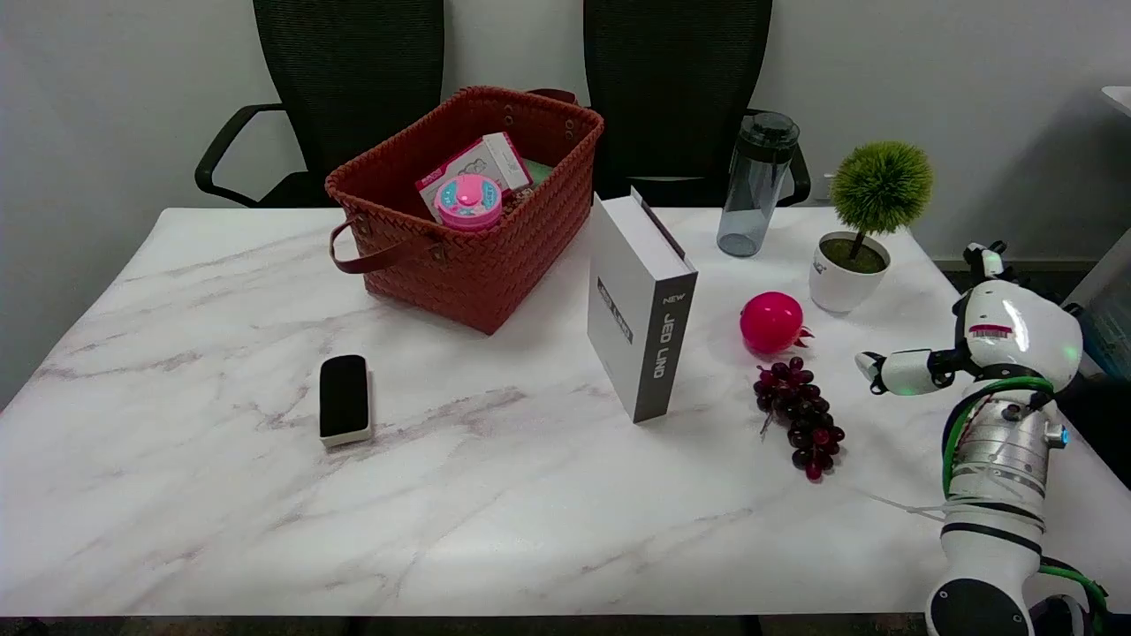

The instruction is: Pick up the grapes.

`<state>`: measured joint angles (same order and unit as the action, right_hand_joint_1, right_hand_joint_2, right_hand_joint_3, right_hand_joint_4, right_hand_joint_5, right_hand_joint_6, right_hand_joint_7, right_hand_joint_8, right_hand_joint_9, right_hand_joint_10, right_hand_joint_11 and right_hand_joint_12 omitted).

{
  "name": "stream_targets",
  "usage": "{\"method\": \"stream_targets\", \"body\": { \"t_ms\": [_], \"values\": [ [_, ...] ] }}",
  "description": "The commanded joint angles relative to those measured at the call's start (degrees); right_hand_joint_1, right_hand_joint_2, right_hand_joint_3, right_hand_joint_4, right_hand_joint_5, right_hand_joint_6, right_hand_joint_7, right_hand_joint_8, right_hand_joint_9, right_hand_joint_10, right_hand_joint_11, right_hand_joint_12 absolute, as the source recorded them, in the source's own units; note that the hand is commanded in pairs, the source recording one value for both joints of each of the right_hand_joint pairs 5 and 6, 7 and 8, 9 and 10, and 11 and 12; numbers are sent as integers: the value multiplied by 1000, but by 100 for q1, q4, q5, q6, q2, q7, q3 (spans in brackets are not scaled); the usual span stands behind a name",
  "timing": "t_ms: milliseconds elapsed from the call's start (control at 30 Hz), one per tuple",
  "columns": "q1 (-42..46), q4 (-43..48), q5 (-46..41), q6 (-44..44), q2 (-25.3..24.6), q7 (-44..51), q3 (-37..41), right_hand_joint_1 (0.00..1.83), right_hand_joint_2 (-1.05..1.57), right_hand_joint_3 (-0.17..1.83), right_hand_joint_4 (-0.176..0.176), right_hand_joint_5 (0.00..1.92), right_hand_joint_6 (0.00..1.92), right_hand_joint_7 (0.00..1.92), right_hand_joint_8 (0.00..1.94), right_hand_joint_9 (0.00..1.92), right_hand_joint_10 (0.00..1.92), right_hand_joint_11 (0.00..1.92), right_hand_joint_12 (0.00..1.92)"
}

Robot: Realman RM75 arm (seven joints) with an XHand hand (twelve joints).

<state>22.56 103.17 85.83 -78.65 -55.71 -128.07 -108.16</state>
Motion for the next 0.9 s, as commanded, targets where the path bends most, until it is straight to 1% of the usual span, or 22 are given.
{"method": "stream_targets", "body": {
  "t_ms": [33,200,367,467,667,900],
  "values": [
    [82,-228,-210,422,507,-357,-19,1014,90,711,0,314,314,803,803,827,827,644,644],
    [110,-37,-432,622,475,-365,-34,1003,62,730,0,317,317,799,799,821,821,630,630],
    [122,66,-755,1105,467,-365,-34,989,1,768,0,324,324,776,776,816,816,642,642],
    [159,172,-828,1182,460,-365,-28,990,-27,782,0,319,319,765,765,817,817,640,640],
    [298,277,-626,1195,459,-365,-48,978,-96,817,0,309,309,732,732,801,801,605,605],
    [278,389,35,878,279,-365,-210,980,-51,688,0,282,282,723,723,811,811,648,648]
  ]
}}
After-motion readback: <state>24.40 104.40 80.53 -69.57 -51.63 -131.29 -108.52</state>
